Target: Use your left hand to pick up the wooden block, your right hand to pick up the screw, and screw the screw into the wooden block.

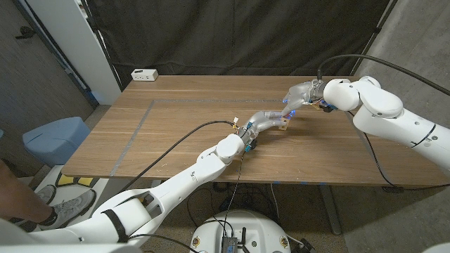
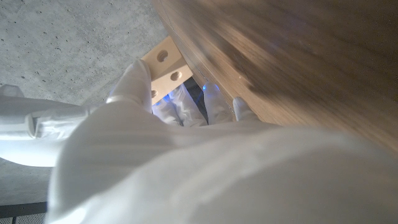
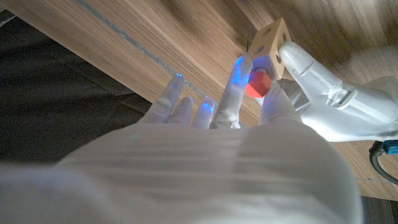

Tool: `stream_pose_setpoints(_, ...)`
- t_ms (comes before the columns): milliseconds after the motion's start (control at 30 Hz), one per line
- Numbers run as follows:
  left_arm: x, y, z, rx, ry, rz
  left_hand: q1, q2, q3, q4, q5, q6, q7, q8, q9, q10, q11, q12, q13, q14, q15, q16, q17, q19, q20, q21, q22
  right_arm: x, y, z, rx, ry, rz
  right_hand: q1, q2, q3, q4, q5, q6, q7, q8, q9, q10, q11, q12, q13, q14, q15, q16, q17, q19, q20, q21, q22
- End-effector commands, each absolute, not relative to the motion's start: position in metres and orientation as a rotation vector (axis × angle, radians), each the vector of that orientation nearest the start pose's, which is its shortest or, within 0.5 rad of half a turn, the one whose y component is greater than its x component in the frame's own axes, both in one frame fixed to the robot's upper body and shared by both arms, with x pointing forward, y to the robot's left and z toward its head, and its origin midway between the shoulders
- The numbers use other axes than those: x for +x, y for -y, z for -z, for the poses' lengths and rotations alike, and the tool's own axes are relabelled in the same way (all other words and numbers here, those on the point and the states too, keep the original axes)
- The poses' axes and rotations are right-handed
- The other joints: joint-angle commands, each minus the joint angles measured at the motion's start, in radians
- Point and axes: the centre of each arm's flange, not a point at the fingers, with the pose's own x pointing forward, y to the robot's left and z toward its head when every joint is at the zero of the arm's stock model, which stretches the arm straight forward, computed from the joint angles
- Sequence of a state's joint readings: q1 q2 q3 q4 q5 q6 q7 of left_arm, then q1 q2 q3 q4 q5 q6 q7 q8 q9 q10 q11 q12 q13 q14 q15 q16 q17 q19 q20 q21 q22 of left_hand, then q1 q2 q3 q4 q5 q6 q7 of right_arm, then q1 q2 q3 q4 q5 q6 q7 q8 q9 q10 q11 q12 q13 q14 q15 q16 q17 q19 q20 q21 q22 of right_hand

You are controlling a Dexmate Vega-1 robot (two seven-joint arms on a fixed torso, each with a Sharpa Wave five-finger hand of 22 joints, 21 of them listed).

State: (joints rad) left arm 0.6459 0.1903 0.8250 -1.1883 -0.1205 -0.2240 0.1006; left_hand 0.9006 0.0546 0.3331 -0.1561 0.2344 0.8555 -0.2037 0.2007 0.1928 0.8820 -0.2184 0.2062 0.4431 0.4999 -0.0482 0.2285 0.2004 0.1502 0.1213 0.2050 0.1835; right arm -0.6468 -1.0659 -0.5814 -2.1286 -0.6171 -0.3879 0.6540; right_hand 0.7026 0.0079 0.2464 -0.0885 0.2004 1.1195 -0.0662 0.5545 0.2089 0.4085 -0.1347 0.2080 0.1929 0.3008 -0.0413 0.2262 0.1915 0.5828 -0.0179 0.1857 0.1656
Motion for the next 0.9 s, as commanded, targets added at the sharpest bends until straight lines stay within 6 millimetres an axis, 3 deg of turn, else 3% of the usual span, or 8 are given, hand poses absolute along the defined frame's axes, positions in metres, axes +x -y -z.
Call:
stream_pose_setpoints(33,0.6334,0.0167,0.0571,0.438,0.633,0.535,-0.020,0.027,0.011,0.005,0.003,0.040,0.027,0.010,0.003,0.007,0.002,0.007,0.003,0.007,-0.063,-0.002,0.001,0.008,0.001,0.009,0.005,0.5321,0.2358,-0.0868,-1.803,0.299,-0.155,-0.022,-0.001,-0.010,0.002,0.011,0.051,0.007,0.015,-0.006,0.024,-0.001,0.010,0.001,0.015,-0.061,0.007,0.002,0.012,-0.008,0.005,0.001)
stream_pose_setpoints(533,0.6328,0.0153,0.0569,0.435,0.637,0.535,-0.020,0.029,0.012,0.005,0.003,0.042,0.026,0.010,0.003,0.007,0.003,0.007,0.003,0.006,-0.062,-0.002,0.000,0.007,0.002,0.008,0.005,0.5330,0.2306,-0.0852,-1.795,0.335,-0.122,-0.077,0.007,-0.035,0.021,0.023,0.206,0.031,0.036,-0.026,0.097,-0.027,0.015,-0.002,0.061,-0.077,0.010,0.001,0.031,-0.019,0.006,0.002)
stream_pose_setpoints(900,0.6323,0.0147,0.0565,0.433,0.641,0.537,-0.021,0.027,0.012,0.004,0.003,0.040,0.025,0.010,0.003,0.008,0.002,0.007,0.003,0.006,-0.063,-0.003,0.000,0.007,0.001,0.008,0.005,0.5304,0.2297,-0.0867,-1.790,0.348,-0.094,-0.105,0.006,-0.046,0.032,0.027,0.243,0.045,0.033,-0.030,0.134,-0.026,0.018,-0.004,0.083,-0.085,0.009,0.000,0.040,-0.024,0.007,0.002)
